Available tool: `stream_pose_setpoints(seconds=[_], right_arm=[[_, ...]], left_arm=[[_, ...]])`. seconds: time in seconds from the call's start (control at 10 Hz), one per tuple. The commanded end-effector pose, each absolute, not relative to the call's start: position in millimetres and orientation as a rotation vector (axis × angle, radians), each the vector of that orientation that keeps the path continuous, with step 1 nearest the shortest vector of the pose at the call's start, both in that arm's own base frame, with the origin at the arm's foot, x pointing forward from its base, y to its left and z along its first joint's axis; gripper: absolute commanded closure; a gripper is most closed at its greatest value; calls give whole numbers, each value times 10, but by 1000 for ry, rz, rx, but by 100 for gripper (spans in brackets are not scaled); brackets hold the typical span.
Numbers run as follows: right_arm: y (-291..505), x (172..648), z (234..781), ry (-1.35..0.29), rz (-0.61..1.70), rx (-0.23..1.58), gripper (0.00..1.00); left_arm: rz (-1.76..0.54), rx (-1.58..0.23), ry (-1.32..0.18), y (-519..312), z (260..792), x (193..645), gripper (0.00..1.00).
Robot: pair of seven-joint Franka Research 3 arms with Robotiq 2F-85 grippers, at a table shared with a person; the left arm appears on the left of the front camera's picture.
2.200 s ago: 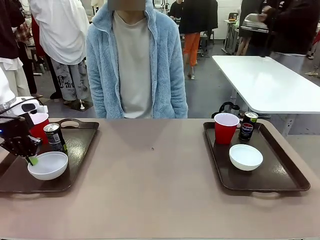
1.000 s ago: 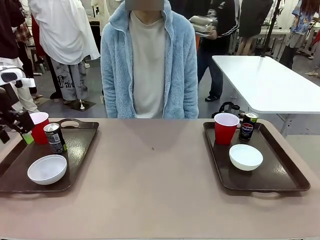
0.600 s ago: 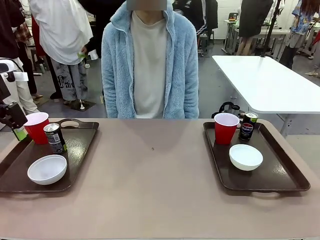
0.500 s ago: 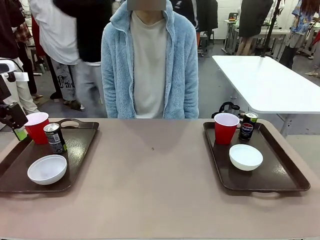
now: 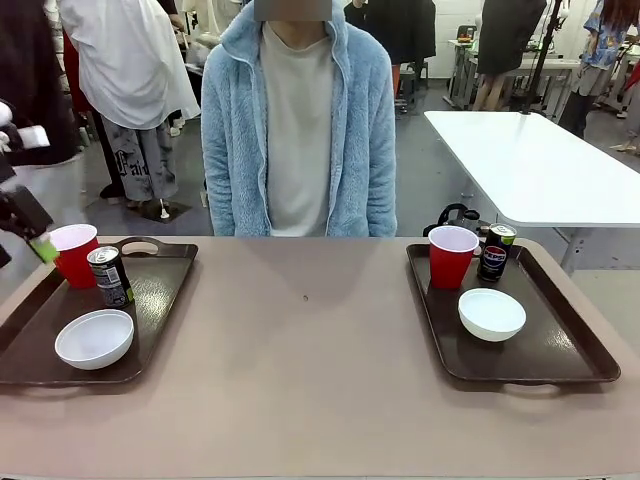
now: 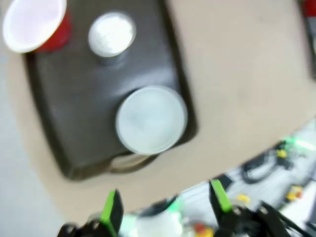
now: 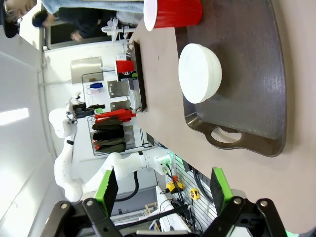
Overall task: Prepare tableware on both trays.
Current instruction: Pick up a Picnic Bowl from the table and place it on a Handle tray.
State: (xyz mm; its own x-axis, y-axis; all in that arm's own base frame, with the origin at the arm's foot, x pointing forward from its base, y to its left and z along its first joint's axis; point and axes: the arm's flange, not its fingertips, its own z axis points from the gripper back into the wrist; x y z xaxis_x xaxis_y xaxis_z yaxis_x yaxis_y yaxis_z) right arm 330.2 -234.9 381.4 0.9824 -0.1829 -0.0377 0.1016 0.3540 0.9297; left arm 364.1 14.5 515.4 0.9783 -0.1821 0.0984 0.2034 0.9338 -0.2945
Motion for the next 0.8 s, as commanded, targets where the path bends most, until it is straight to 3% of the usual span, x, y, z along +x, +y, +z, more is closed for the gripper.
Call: stream_pose_setpoints(seconds=[0.0,0.4,0.7], right_arm=[[-2347,3304,3836,-78,-188,1200,2],[-2347,3304,3836,-78,-188,1200,2],[-2347,3304,3836,-78,-188,1200,2]], left_arm=[[-286,-733,-74,635,5216,3872,8],[-229,-1195,-165,1654,4844,3843,8],[-97,-1285,-141,2263,4443,3669,8]])
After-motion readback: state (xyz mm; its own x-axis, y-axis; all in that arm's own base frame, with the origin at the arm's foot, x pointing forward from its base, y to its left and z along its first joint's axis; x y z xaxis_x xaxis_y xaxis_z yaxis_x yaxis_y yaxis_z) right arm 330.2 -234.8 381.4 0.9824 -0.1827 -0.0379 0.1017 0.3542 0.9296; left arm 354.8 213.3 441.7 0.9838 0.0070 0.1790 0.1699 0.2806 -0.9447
